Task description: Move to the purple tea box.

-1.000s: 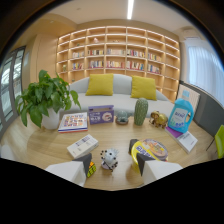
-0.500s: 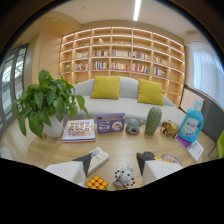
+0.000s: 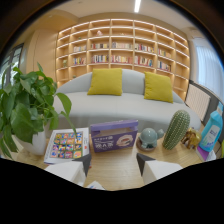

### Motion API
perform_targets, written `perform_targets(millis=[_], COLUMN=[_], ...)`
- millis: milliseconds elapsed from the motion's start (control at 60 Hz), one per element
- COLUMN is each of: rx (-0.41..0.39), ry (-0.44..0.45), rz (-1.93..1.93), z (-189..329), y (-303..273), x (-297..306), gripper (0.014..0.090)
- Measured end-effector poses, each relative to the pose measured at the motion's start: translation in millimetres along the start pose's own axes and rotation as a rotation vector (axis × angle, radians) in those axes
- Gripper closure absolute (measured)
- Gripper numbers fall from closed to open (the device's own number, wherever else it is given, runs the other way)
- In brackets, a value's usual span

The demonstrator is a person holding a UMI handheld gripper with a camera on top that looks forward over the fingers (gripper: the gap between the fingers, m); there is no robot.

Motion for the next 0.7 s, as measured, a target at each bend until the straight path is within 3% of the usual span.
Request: perform_targets(millis=[300,700], rx=[-0.044,-0.049], ry=[0.021,0.016], rz=[-0.005,-0.026], z=[65.4,74.0], y=[10.5,13.7], x=[8.9,7.7], gripper=[0.0188,0.019])
